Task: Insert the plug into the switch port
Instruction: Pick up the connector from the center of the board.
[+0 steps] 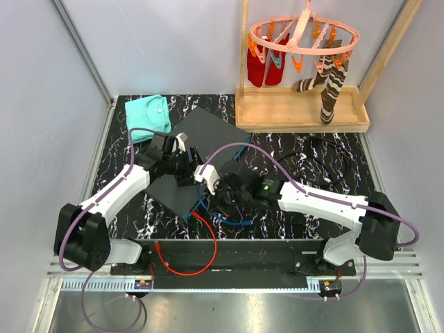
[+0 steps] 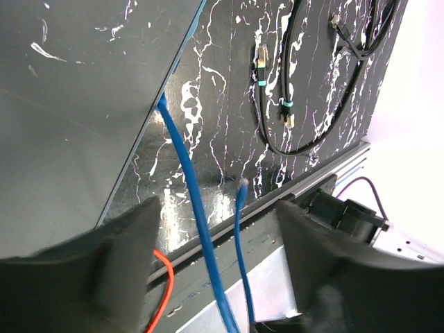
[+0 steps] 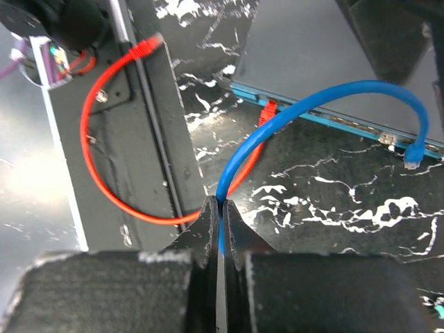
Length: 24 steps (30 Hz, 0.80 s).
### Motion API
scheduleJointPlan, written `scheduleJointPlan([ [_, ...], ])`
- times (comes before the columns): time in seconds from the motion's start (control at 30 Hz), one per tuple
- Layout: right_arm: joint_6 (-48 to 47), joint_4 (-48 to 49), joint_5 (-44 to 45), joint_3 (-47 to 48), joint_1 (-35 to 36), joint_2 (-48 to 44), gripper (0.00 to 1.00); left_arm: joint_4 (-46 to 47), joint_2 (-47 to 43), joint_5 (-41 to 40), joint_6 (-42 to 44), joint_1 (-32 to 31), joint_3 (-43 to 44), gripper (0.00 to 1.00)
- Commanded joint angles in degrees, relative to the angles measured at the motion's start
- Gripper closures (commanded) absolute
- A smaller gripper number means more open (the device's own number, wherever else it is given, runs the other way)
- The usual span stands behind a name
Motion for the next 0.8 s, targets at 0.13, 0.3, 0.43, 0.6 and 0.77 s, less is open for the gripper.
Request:
scheduleJointPlan([
  [0.13, -7.31, -2.84, 3.61, 4.11, 1.20, 2.49, 1.00, -0.79, -1.56, 2.58, 0.39, -0.17, 0.16, 0.60],
  [0.3, -9.43, -3.81, 5.11, 5.51, 1.29, 3.46, 1.00, -1.41, -2.97, 1.88, 0.82, 0.01, 0.68, 0.98],
  [0.43, -10.83, -4.07, 6.34, 6.57, 1.29, 4.42, 1.00, -2.11, -4.63, 1.00, 1.88, 0.01, 1.83, 1.00],
  [0.6, -9.43, -3.72, 12.73, 8.41, 1.29, 5.48, 0.68, -0.80, -10.78, -7.25, 2.85, 1.76, 1.48, 1.00],
  [0.77, -2.59, -3.72, 22.07, 9.64, -0.55, 7.24, 0.42, 4.47, -19.83, -18.56, -0.66, 5.02, -6.23, 1.00],
])
